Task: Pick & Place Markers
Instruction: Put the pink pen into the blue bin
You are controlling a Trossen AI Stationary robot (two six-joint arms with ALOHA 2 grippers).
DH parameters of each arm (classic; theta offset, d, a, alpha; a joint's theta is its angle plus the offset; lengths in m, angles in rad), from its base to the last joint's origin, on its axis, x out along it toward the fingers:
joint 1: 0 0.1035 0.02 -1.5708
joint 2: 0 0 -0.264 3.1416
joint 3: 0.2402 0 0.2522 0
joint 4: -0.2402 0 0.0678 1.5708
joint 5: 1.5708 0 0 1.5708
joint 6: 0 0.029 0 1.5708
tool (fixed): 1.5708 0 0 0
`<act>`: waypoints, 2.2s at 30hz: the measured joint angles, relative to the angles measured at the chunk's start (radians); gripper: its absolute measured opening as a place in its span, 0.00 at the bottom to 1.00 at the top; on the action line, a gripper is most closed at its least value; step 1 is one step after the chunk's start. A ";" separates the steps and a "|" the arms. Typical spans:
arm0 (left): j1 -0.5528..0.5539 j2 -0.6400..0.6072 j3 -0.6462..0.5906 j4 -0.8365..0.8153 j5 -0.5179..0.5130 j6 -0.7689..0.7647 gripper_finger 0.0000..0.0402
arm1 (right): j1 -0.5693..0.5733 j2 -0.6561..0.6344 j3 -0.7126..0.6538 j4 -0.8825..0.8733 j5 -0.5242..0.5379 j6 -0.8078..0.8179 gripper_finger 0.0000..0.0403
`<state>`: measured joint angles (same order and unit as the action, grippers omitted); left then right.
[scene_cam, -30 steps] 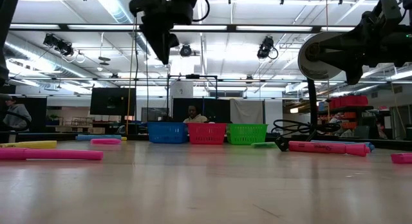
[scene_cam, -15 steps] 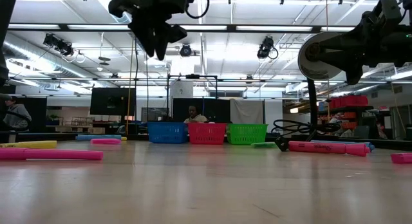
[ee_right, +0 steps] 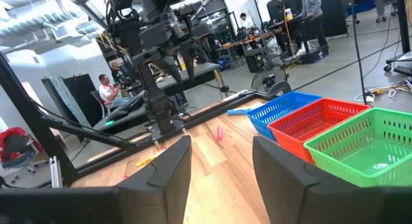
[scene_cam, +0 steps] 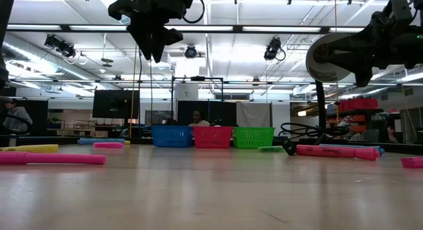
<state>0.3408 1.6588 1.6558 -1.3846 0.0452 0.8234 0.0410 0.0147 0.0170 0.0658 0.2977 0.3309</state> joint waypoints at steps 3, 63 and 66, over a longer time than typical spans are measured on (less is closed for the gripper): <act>0.026 -0.009 0.000 -0.020 0.000 -0.006 0.33 | 0.000 0.000 0.000 0.000 0.000 0.000 0.41; 0.366 -0.219 -0.406 0.118 0.040 0.223 0.47 | 0.000 0.000 0.000 0.000 0.000 0.000 0.41; 0.365 -0.219 -0.440 0.139 0.054 0.203 0.47 | 0.000 0.000 0.000 0.000 0.000 0.000 0.41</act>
<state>0.7063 1.4396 1.2157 -1.2461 0.0997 1.0263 0.0407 0.0147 0.0172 0.0655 0.2976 0.3309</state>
